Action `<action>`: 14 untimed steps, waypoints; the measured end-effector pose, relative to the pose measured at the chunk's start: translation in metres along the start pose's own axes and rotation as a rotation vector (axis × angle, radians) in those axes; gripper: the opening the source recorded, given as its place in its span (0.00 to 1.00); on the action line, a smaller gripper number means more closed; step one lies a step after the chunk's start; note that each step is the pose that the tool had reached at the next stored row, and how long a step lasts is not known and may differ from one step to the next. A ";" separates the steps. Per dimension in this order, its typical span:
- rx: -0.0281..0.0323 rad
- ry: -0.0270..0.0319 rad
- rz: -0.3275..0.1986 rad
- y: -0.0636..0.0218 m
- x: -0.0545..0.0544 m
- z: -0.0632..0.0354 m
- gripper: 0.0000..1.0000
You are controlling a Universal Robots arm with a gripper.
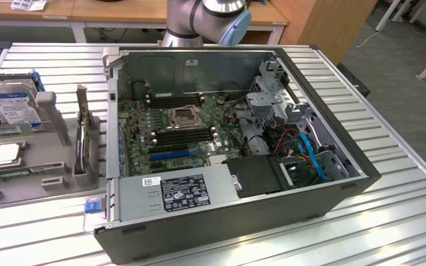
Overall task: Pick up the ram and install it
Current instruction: 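Pick up the ram and move it above insertion slot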
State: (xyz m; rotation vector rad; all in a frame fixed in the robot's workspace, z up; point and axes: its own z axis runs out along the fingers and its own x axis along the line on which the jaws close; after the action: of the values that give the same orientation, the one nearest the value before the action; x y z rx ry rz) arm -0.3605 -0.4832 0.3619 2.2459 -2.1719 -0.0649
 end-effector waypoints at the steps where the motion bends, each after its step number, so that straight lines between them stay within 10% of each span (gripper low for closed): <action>1: 0.0001 0.0000 0.000 0.0000 0.000 -0.0017 0.11; 14: 0.0000 -0.0001 0.000 0.0007 0.000 -0.0217 0.11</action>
State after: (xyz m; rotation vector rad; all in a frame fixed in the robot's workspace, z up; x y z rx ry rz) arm -0.3603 -0.4832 0.3837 2.2459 -2.1720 -0.0649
